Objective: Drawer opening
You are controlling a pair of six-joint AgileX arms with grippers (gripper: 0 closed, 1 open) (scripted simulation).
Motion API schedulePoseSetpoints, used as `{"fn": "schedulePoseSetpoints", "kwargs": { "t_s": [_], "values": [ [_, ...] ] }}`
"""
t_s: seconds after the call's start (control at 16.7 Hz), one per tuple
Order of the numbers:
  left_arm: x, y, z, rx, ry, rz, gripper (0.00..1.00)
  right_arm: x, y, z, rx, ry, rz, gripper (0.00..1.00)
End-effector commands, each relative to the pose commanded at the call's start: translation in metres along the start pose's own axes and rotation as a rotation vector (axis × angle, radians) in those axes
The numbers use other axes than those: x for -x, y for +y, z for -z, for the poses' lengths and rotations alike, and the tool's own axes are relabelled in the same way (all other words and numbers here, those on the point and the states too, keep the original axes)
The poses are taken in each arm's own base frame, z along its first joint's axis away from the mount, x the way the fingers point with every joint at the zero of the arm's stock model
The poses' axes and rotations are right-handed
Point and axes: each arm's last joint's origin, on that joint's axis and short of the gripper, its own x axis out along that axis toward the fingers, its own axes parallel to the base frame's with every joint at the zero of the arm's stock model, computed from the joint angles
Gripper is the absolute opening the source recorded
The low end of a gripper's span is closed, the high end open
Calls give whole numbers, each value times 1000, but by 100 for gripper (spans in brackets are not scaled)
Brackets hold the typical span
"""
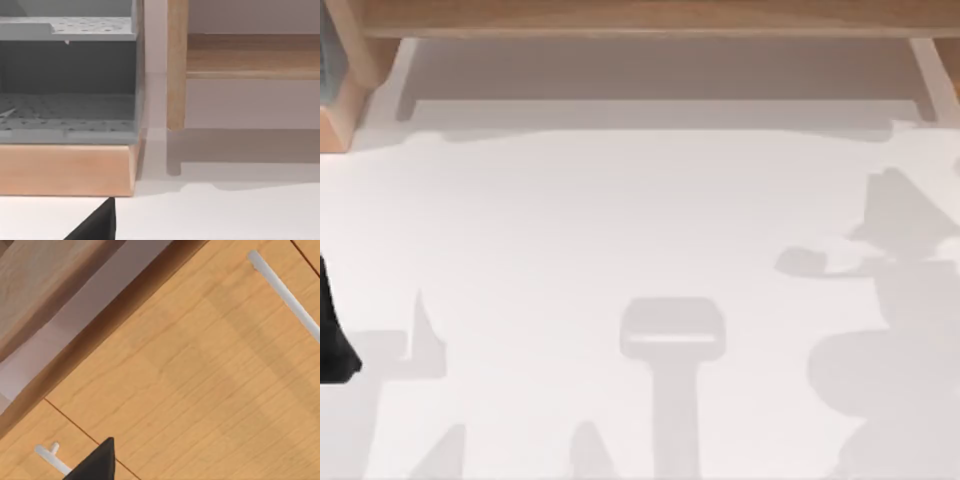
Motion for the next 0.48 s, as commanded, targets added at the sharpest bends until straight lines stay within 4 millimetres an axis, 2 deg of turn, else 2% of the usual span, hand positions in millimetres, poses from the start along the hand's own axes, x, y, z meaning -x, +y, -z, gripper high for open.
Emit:
{"fn": "schedulePoseSetpoints", "kwargs": {
  "t_s": [0.24,0.48],
  "values": [
    [0,0,0,0,0,0,100,-29,6,45,320,12,5,100],
    [0,0,0,0,0,0,100,-47,18,88,584,25,4,100]
  ]
}}
